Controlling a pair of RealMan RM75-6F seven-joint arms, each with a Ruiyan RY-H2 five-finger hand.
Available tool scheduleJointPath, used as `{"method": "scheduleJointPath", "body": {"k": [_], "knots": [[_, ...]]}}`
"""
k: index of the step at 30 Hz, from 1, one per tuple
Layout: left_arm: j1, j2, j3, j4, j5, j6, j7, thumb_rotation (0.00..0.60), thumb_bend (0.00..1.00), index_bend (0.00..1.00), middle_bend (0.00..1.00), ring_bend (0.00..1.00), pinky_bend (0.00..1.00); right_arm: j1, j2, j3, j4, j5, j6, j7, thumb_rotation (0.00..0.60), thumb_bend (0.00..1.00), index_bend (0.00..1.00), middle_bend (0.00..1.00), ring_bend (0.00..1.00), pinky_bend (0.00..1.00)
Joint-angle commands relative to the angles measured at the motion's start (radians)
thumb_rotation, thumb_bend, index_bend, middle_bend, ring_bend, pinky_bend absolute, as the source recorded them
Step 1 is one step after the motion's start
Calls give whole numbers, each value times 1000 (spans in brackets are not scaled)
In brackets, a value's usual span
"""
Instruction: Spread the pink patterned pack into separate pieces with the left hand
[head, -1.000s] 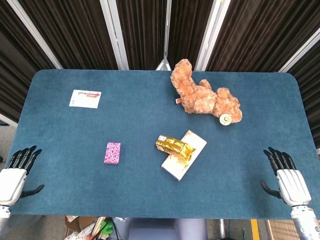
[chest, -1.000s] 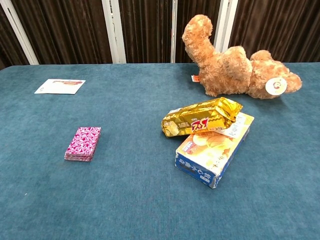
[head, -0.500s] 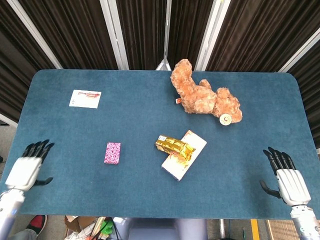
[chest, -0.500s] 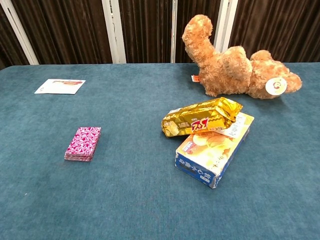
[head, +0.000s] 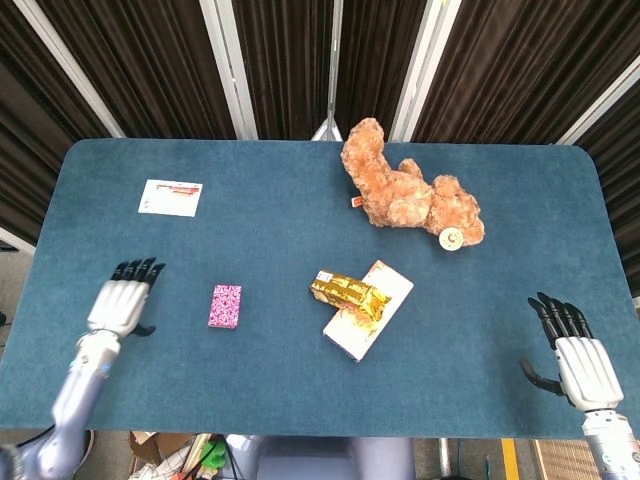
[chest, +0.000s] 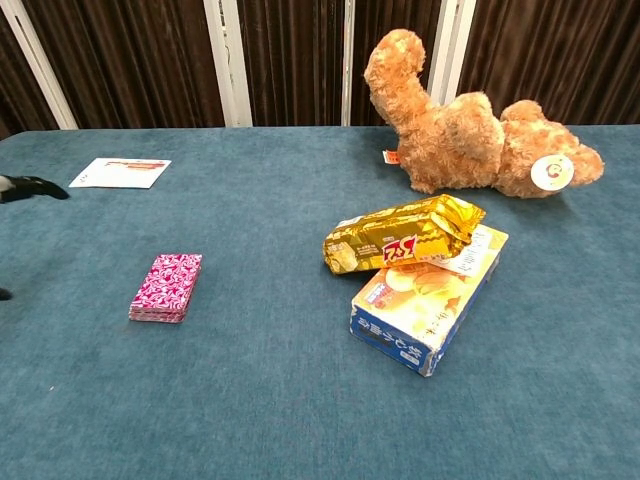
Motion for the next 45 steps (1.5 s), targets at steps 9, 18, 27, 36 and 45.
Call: {"method": "scheduleJointPath", "body": {"k": [9,18,27,36,45], "knots": [[-185,-148,-39,45,-271,-10,162,600,239,73,0,0,0,3,4,0,0,4,-8,19,600,362,0,0,0,49],[-253,-189,-12,20,-347,31,221,600,239,69,0,0,0,3,6,0,-2,2,-7,21,600,363,0,0,0,49],[-293,-211,8,34,-399,45,233,600,263,72,0,0,0,2,7,-1,-6,5,-9,19,600,363,0,0,0,49],[-332,-257,15,73,-429,40,231,600,296,92,0,0,0,4,9,-1,-7,9,-14,26,600,362,0,0,0,49],[-341,-277,30,87,-399,59,191,600,424,467,0,0,0,3,10,-1,-6,6,-12,30,600,363,0,0,0,49]]}}
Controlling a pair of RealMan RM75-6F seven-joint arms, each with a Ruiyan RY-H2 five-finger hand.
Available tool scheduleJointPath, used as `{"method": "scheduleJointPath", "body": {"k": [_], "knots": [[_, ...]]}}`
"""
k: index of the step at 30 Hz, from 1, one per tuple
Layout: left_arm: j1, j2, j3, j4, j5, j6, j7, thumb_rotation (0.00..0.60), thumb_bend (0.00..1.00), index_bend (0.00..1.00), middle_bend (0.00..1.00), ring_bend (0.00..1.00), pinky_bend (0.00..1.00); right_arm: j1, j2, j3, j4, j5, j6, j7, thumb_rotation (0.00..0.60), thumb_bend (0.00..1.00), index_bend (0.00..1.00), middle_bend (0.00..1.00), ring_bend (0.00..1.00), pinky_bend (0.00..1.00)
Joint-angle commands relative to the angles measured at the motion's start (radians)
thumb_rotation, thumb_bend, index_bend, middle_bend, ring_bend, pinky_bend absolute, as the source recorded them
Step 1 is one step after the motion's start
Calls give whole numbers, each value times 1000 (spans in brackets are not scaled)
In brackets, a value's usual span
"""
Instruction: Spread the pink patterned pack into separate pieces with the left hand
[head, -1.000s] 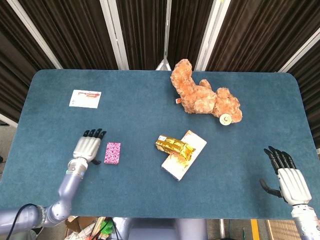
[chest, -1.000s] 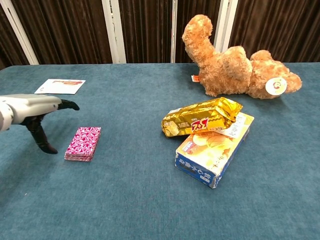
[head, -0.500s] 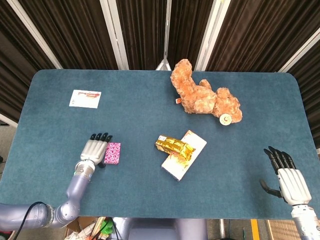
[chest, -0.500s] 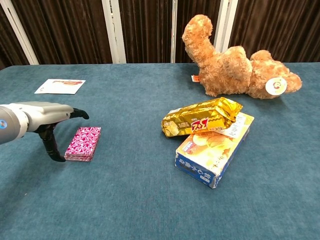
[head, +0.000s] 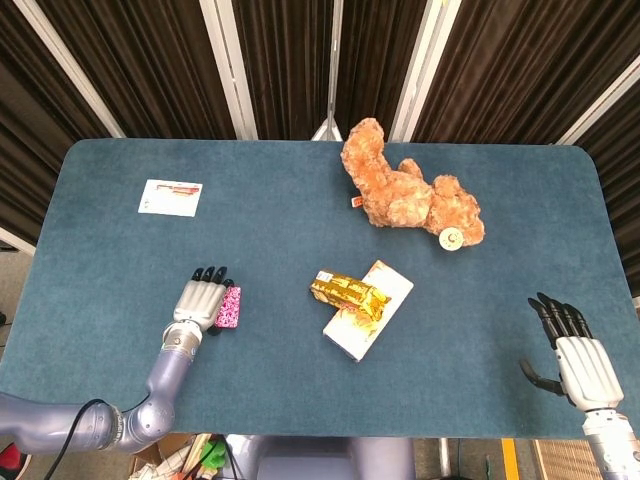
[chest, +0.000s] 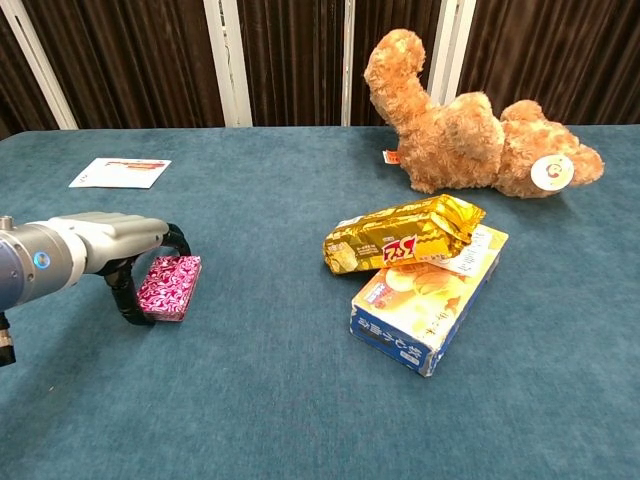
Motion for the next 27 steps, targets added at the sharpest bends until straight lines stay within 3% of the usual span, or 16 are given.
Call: {"method": "scheduleJointPath", "body": {"k": [1,9,27], "knots": [[9,-2,3,-1,48,11,-40,600,425,475,0,0,0,0,0,0,0,-1,0,0,600,363,0,0,0,49],[42,57,12,-62,159,28,-137,600,425,458,0,0,0,-1,-1,-2,0,-1,1,-4,600,363,0,0,0,49],[60,116,46,-61,167,21,-182,600,425,462,0,0,0,-1,0,-2,-5,1,-1,-10,600,362,0,0,0,49]]}}
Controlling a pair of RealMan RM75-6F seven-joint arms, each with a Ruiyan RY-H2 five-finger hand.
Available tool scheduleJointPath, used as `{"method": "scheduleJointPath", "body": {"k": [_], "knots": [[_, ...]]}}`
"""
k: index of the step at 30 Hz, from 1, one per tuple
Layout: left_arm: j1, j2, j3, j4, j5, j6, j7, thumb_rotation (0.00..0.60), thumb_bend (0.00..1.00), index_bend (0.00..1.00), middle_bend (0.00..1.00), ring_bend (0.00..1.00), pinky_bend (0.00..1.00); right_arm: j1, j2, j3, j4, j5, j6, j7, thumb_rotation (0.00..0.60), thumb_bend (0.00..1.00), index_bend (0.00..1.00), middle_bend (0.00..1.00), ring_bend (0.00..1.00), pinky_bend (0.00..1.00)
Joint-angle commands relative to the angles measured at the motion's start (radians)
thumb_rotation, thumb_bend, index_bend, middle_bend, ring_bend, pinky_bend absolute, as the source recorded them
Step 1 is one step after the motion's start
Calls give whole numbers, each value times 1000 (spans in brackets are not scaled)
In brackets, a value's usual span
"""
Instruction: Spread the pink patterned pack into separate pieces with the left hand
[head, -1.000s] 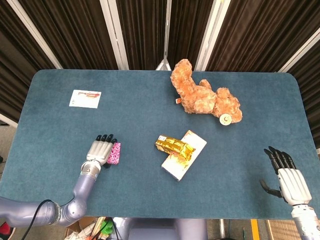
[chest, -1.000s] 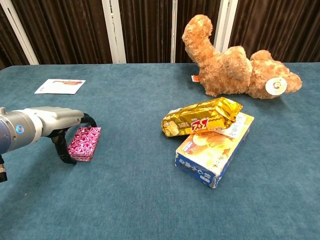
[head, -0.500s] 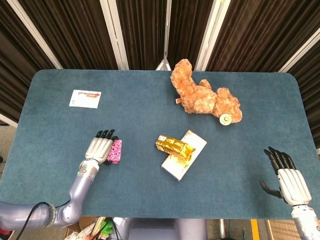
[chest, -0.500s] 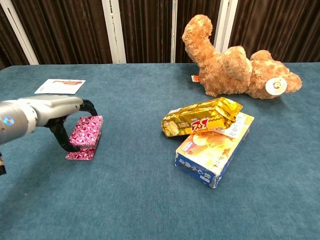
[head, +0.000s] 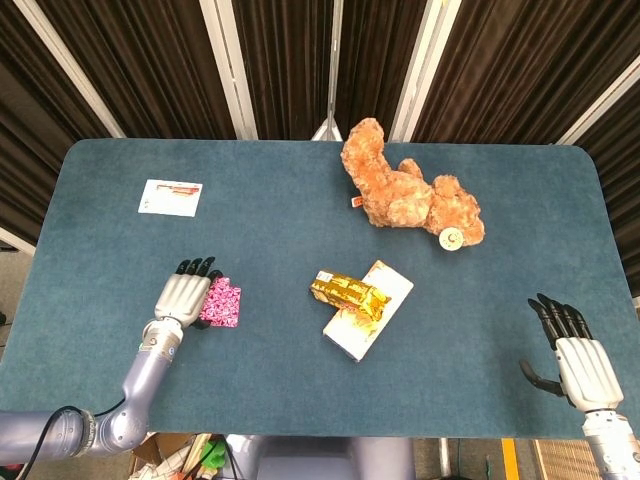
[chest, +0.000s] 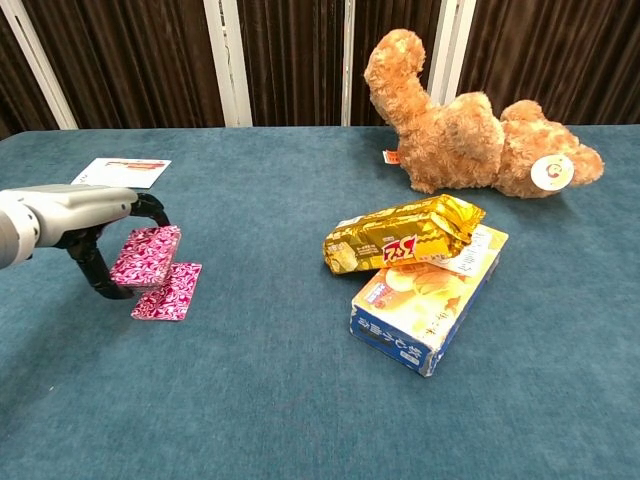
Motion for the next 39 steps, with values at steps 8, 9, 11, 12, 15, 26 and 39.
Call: {"method": "scheduleJointPath", "body": {"k": [8,9,11,12,15,26,39], "knots": [[-10,-23,3,38,-1,-21,-14,600,425,446,0,0,0,0,-3,0,0,1,-1,-3,600,363,0,0,0,49],[-12,-30,5,40,-4,-23,-11,600,425,441,0,0,0,0,-3,1,0,1,-1,-3,600,362,0,0,0,49],[-16,-40,9,44,-10,-26,-4,600,425,429,0,0,0,0,-2,0,1,1,0,-1,600,362,0,0,0,49],[-17,-44,10,46,-13,-25,-1,600,425,423,0,0,0,-1,-1,0,1,1,0,0,600,362,0,0,0,49],[-23,-56,14,49,-20,-22,10,600,425,418,0,0,0,0,-1,-1,1,-1,0,1,600,363,0,0,0,49],[-17,-36,14,42,-22,0,4,600,424,434,0,0,0,0,-1,0,1,0,-1,2,600,363,0,0,0,49],[64,92,75,40,14,-16,-89,600,425,423,0,0,0,-1,-3,-1,-1,-1,1,-4,600,362,0,0,0,49]]}}
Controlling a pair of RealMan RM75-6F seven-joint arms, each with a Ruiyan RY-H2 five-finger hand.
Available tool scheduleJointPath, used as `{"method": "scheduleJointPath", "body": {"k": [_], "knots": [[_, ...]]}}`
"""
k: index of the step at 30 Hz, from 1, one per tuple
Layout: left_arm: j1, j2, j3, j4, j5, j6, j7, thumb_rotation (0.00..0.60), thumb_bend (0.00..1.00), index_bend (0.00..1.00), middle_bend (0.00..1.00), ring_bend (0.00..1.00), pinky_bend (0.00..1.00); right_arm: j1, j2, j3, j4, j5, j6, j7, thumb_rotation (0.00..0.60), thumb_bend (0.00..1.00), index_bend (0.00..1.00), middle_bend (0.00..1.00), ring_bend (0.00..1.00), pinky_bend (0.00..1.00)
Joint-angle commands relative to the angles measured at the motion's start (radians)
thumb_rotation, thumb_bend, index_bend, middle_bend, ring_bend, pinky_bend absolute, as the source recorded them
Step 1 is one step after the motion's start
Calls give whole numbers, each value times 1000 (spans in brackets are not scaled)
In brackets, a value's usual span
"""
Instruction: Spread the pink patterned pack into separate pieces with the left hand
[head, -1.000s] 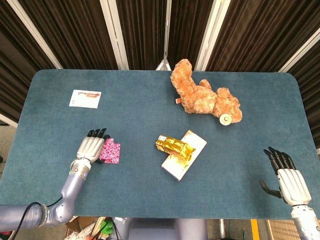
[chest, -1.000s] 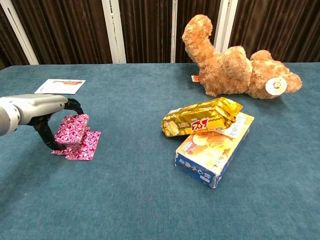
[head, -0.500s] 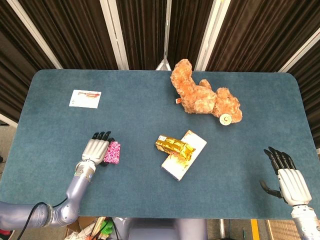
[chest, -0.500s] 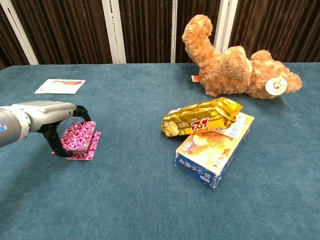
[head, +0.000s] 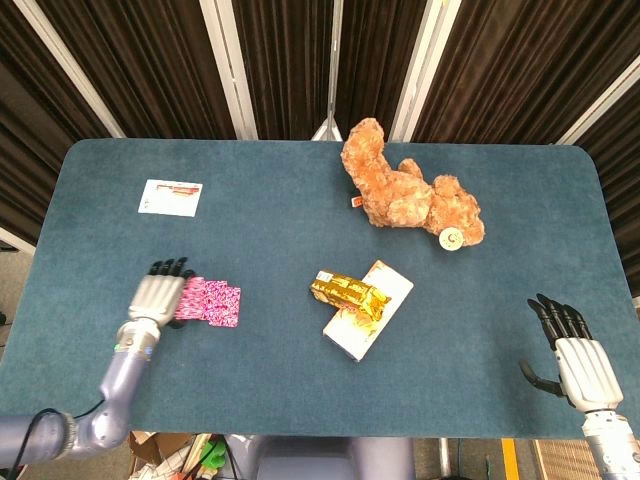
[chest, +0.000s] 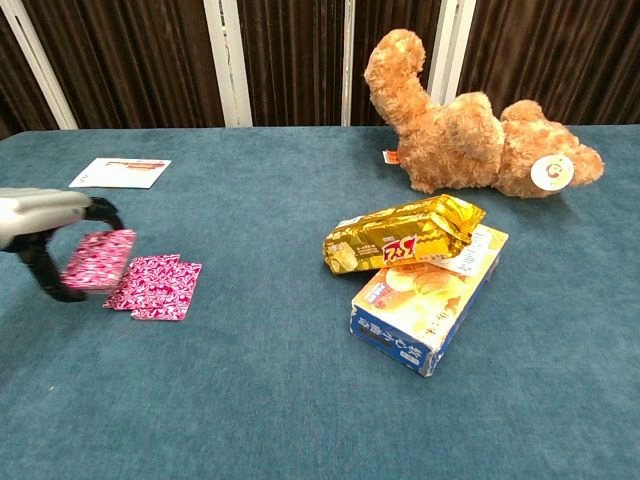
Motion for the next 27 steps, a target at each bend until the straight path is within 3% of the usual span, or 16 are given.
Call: {"method": "scheduleJointPath", "body": {"k": [1,5,16,21,27], "knots": [[25,23,19,18,6,-18,-32,600,424,420,0,0,0,0,0,0,-1,0,0,-2,600,362,0,0,0,49],[47,38,38,49,12,-45,-65,600,408,407,0,0,0,-1,1,0,-3,1,0,-4,600,363,0,0,0,49],[68,43,58,79,15,-76,-78,600,229,267,0,0,0,-1,0,1,-4,4,0,-5,600,362,0,0,0,49],[68,51,62,69,-3,-67,-55,600,214,196,0,0,0,-1,0,0,-4,2,1,-2,600,363,0,0,0,49],[75,64,62,59,-7,-60,-53,600,223,251,0,0,0,-1,0,0,-3,0,1,-1,600,362,0,0,0,49]]}}
